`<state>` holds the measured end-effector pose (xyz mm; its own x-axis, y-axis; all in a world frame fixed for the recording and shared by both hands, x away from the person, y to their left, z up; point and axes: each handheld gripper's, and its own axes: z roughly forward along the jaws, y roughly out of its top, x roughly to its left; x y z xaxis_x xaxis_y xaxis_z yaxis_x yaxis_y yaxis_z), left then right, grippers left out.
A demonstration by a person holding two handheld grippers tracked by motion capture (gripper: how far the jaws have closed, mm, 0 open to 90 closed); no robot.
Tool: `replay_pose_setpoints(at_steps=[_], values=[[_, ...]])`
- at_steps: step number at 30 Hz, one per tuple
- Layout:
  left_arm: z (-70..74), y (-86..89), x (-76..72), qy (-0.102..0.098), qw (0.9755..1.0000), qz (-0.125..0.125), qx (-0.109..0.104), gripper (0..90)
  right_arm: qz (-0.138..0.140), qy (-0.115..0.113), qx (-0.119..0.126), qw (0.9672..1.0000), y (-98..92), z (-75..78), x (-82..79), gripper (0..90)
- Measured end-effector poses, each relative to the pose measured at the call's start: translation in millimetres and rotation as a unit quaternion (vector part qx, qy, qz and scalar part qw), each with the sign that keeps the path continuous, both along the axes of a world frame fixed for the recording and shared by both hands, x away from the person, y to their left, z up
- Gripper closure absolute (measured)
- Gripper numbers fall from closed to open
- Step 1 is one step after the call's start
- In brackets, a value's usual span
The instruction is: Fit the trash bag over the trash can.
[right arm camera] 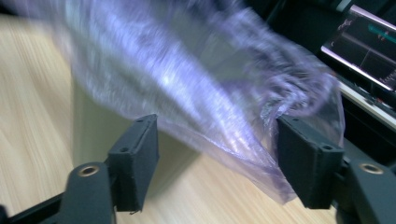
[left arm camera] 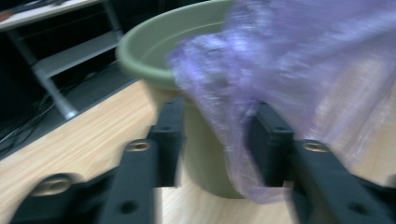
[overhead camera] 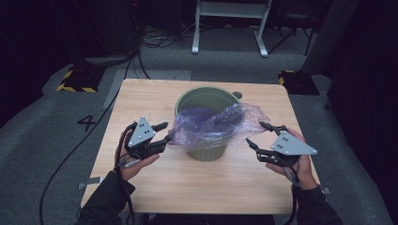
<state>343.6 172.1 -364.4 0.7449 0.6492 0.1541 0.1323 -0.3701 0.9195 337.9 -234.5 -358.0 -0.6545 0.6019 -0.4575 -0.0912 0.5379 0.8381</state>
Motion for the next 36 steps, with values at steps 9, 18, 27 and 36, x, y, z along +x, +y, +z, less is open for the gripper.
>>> replay_pose_setpoints(at_steps=[9,18,27,36], values=[[-6.5,-5.6,4.9,0.013,0.9993,-0.004,0.033,88.9,0.058,0.066,0.039,0.9954,-6.8,-16.0,-0.6,32.0],[-13.1,-2.1,11.3,0.027,0.9987,0.001,0.042,89.7,0.082,0.063,0.105,0.9891,-32.5,-10.6,-9.3,28.1],[-16.5,-4.0,13.0,0.028,0.9986,0.002,0.044,89.5,0.064,0.038,0.136,0.9879,-36.2,9.2,-9.4,25.3],[-17.2,-4.9,15.5,0.031,0.9981,0.004,0.052,85.4,0.017,0.113,0.129,0.985,-31.7,26.7,44.1,23.1]])
